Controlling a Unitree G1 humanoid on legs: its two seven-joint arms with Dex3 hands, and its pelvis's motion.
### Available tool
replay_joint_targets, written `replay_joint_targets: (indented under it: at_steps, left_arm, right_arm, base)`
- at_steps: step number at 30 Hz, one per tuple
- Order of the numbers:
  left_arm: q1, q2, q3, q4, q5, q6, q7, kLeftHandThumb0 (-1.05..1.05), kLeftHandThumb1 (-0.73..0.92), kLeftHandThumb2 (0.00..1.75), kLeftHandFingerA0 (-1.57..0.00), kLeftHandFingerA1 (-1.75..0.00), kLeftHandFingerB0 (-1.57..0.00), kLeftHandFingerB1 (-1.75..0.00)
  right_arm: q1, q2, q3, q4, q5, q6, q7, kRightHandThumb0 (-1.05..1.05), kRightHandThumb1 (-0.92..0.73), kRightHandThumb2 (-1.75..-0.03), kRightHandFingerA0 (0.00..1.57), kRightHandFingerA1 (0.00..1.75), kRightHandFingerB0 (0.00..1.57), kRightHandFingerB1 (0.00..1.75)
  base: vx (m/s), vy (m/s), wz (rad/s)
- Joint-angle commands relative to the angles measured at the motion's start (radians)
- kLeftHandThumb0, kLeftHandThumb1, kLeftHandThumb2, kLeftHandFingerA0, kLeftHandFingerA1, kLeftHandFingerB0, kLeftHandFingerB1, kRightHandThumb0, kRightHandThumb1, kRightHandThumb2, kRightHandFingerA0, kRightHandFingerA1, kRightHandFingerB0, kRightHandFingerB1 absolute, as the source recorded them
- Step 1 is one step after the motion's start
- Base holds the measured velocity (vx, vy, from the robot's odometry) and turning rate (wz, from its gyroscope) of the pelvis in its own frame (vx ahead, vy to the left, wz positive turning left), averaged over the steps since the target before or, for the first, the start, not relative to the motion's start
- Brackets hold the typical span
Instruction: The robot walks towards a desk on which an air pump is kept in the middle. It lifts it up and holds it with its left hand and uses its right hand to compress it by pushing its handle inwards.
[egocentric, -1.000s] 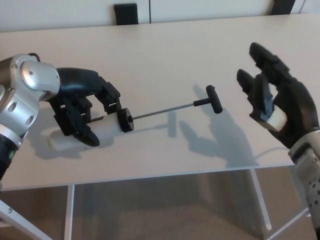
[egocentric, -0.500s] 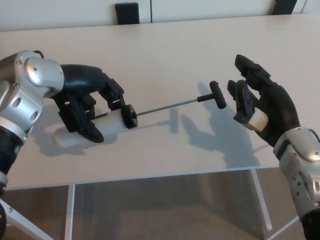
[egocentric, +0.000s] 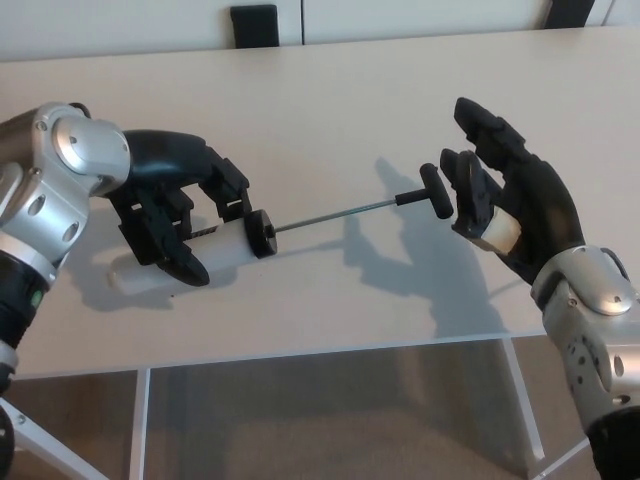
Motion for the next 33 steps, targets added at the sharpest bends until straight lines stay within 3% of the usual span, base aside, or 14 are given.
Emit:
replay_joint_targets:
  at_steps: [1,12,33]
  left_arm:
    - [0.004,0.014,-0.005,-0.001,0.006,-0.036,0.003,-0.04,0.68,0.93,-0.99,-1.44,-0.86,-1.19]
    - [0.001,0.014,-0.008,0.005,0.009,-0.035,-0.003,-0.06,0.66,0.98,-1.01,-1.44,-0.86,-1.2]
    - [-0.02,-0.023,-0.013,0.006,0.008,-0.04,0.014,-0.06,0.71,0.89,-0.97,-1.42,-0.87,-1.18]
  right_arm:
    - [-0.019,0.004,-0.023,-0.025,0.032,-0.001,0.021,-0.87,-0.74,-1.09,0.0,0.13,0.0,0.1]
    - [-0.027,-0.008,-0.029,-0.016,0.023,0.009,0.034,-0.87,-0.77,-1.1,0.0,0.12,0.0,0.09]
    - [-0.058,0.024,-0.016,0.066,-0.003,-0.026,0.021,-0.88,-0.82,-1.12,0.0,0.15,0.0,0.1]
  base:
    - [0.0,0.0,0.0]
    - [0.0,0.0,0.0]
    - [0.0,0.0,0.0]
